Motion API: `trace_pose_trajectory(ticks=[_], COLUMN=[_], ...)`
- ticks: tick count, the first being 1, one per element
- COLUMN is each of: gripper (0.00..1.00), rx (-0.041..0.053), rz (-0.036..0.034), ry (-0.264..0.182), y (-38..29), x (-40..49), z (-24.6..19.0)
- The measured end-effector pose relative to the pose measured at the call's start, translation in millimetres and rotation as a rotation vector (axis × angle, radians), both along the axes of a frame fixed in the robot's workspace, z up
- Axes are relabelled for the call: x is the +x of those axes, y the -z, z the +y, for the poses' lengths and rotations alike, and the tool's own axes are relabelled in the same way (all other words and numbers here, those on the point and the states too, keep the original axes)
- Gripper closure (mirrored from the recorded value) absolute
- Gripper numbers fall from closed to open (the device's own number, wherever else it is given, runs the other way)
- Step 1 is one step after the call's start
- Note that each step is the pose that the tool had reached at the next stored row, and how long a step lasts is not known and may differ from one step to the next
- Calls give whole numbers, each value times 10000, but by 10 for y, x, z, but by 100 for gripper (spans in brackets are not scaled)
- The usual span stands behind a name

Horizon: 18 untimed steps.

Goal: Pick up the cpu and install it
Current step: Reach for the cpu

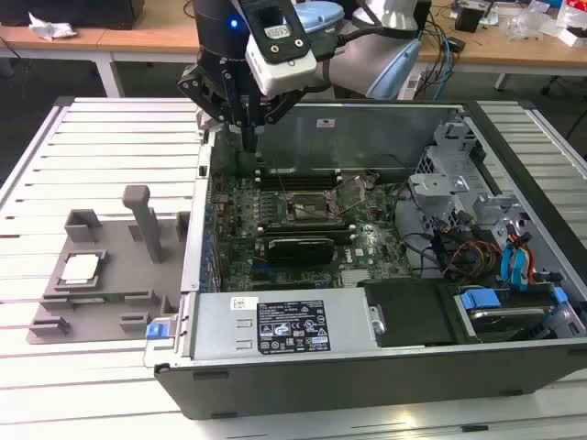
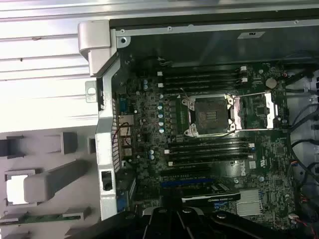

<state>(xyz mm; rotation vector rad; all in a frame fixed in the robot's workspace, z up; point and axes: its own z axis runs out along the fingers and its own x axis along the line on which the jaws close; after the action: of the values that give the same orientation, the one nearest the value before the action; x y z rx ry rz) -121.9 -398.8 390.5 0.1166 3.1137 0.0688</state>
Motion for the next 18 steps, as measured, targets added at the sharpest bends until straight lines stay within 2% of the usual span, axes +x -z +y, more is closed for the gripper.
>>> trace_pose_trajectory(ticks=[13,14,18], gripper=[89,89,89], rx=[1,1,0], rz=[-1,-1,0], ry=[-1,1,0], y=[1,1,0], x=[-481,-578,-802], z=[0,0,0])
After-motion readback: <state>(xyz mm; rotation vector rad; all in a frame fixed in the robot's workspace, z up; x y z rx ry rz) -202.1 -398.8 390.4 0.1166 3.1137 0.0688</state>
